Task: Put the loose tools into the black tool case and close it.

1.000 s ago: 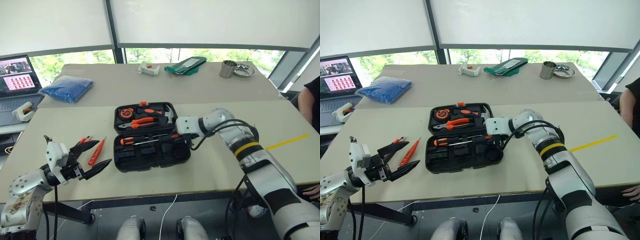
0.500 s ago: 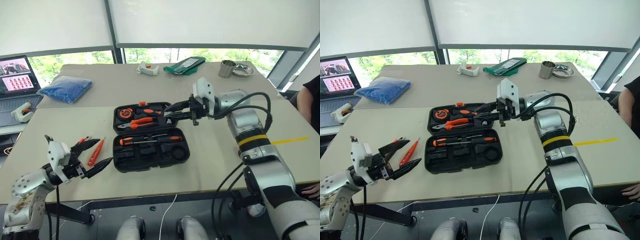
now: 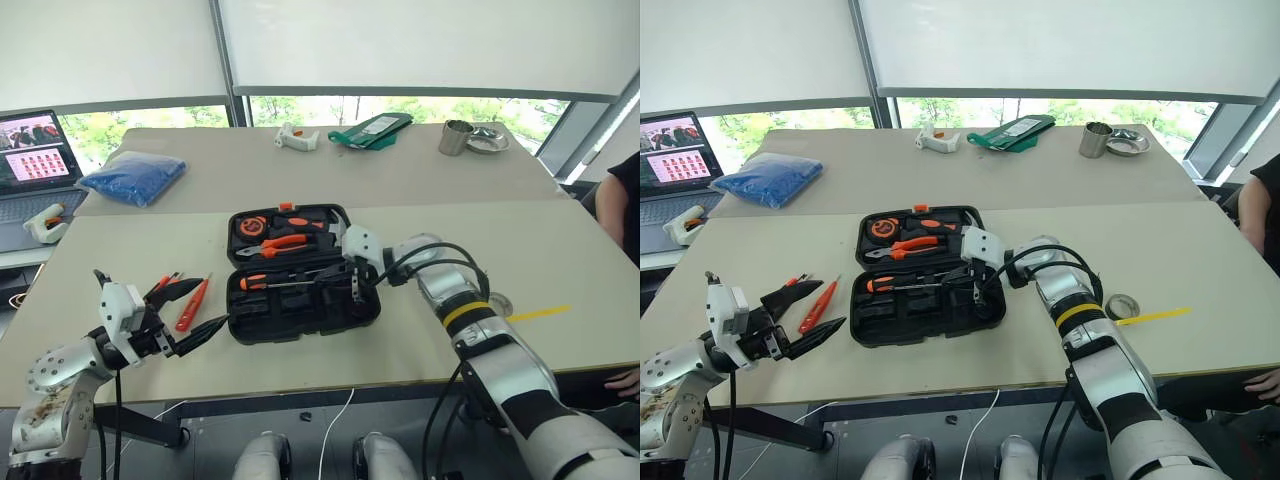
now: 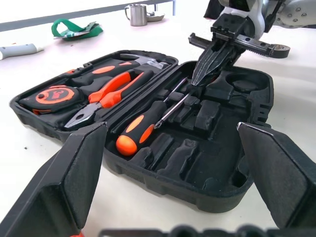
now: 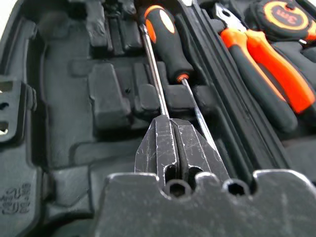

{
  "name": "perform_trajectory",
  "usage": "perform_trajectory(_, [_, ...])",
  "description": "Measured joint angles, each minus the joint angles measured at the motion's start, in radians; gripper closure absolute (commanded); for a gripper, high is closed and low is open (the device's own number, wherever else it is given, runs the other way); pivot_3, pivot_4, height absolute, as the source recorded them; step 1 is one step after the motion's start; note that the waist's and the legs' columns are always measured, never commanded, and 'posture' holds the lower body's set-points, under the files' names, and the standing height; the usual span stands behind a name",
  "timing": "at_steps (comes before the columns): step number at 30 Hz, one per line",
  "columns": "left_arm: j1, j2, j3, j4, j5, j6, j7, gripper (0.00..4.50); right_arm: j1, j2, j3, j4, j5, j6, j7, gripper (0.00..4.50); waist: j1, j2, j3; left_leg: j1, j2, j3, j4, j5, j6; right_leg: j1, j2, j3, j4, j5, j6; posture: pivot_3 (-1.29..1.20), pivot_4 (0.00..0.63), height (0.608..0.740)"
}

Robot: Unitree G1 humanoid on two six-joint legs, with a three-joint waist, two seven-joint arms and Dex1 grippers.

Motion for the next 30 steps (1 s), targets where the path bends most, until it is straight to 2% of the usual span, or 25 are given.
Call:
perform_trajectory(9, [0.008,0.001,0.0,-0.005,0.0,0.001,0.012,0.0,-0.035,0.015,0.017,0.07,-0.03,-0.009,-0.017,4.45,-0.001,0.0,0.0,0.004,0.002,0.0,0.0,-0.001,-0.003,0.001,0.0,0.0,0.0,-0.001,0.0,0.0,0.15,0.74])
perform_trajectory(20, [0.017,0.001,0.003,-0.02,0.0,0.006,0.059,0.0,-0.074,0.033,0.086,0.061,-0.127,-0.051,-0.051,4.45,-0.002,-0.001,-0.002,0.006,0.009,0.002,0.0,-0.001,-0.006,0.001,0.003,0.0,0.0,-0.003,-0.005,0.0,0.15,0.74])
perform_trajectory(27, [0.023,0.002,0.004,-0.02,0.0,0.006,0.069,0.0,-0.073,0.045,0.088,0.055,-0.152,-0.05,-0.067,4.45,-0.003,-0.001,-0.002,0.006,0.014,0.003,0.0,0.0,-0.008,-0.001,0.007,0.0,0.0,-0.003,-0.007,0.0,0.15,0.74])
perform_trajectory(30, [0.03,0.002,0.004,-0.021,0.0,0.006,0.081,0.0,-0.038,0.041,0.046,0.026,-0.114,-0.052,-0.059,4.45,-0.002,-0.001,-0.002,0.006,0.014,0.003,0.0,-0.001,-0.009,-0.001,0.007,0.0,-0.001,-0.003,-0.007,0.0,0.15,0.74])
